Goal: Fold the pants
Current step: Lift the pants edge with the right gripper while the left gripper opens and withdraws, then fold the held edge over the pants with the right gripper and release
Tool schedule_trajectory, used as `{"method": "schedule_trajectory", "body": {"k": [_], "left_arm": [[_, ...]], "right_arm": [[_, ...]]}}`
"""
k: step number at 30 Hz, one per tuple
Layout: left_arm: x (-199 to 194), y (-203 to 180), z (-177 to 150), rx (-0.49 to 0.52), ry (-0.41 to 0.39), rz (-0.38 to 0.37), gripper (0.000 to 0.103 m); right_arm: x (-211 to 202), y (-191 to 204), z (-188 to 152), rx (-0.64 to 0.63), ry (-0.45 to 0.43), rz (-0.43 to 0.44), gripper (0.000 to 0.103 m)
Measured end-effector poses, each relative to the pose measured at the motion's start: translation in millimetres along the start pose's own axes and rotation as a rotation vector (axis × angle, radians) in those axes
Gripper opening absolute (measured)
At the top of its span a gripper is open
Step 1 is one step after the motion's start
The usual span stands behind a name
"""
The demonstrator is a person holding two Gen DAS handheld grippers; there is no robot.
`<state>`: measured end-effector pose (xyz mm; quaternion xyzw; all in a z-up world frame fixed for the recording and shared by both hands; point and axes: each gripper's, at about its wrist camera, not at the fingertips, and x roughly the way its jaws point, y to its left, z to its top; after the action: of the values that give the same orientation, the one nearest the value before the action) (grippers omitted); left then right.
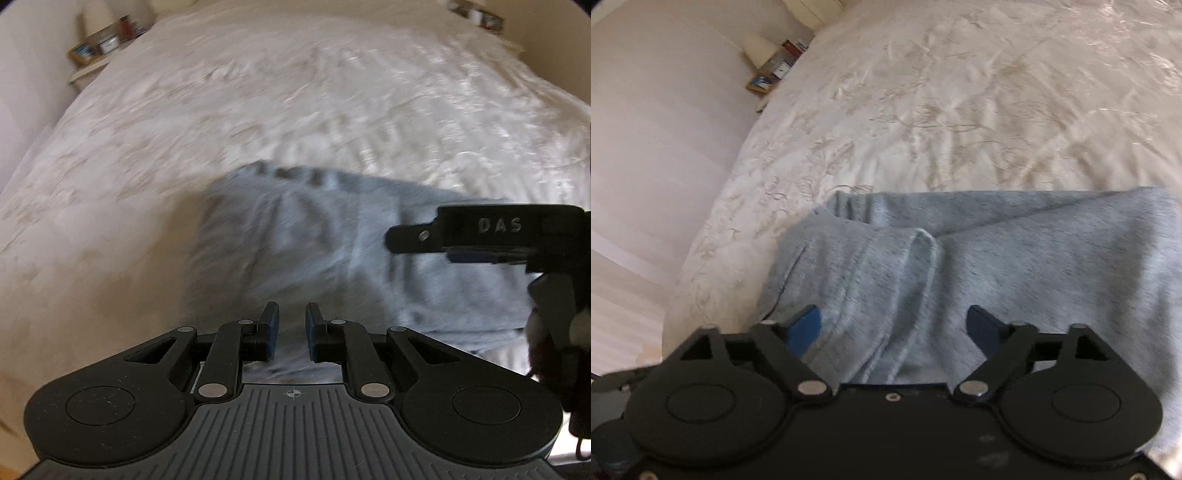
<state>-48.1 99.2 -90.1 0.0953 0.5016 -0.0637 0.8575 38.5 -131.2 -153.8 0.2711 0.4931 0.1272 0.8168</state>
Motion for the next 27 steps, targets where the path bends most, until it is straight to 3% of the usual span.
{"method": "schedule_trajectory", "body": {"k": [9,13,15,17,20,22,27], "left_arm": [[7,55,-2,-0.03,0.021,0.035,0.015],[13,75,-4,-0.03,0.032,0.029,0.015],[16,86,-4,-0.035,0.043,0.024,0.015],[19,96,-4,-0.04,0.048,0.02,0.015],[23,110,-3,-0.047,0.048,0.019,0.015],[26,118,-2,-0.05,0.048,0.018,0.015],[34,129,2,-0.051,0.049,0.014,0.015]], "right_arm": [[45,25,-4,-0.015,0.102,-0.065,0.095],[62,37,-5,-0.007,0.174,-0.015,0.092],[70,45,-4,-0.006,0.195,-0.012,0.081],[74,54,-2,-0.005,0.183,-0.053,0.056],[69,58,0,0.025,0.155,-0.096,0.029],[60,59,3,0.051,0.142,-0.09,0.021],[21,82,16,0.041,0.075,-0.017,0.016]]}}
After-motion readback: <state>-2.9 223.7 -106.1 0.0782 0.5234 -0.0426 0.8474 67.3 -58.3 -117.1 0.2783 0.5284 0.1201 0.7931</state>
